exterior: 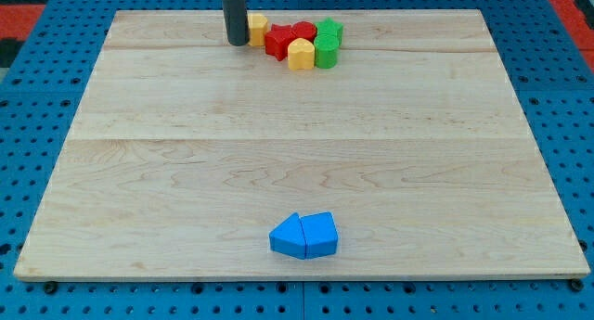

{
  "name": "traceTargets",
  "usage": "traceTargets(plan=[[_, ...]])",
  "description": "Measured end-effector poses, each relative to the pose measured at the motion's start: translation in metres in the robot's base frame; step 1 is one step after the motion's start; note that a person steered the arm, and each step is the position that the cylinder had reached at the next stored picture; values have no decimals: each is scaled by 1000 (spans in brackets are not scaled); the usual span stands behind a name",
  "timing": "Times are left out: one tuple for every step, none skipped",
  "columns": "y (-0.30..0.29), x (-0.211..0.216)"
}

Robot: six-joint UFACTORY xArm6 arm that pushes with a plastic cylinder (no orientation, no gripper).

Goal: Push the yellow hexagon into the top side of the green star

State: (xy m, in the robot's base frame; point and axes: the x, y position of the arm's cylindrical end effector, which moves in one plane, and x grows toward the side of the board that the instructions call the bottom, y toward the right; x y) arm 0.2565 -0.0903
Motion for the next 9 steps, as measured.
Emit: traceTargets(plan=[[-25, -2], [-28, -23], [-36, -28], [-37, -28], [-41, -26], [-23, -26], [3, -28], [31, -40], [50, -51]])
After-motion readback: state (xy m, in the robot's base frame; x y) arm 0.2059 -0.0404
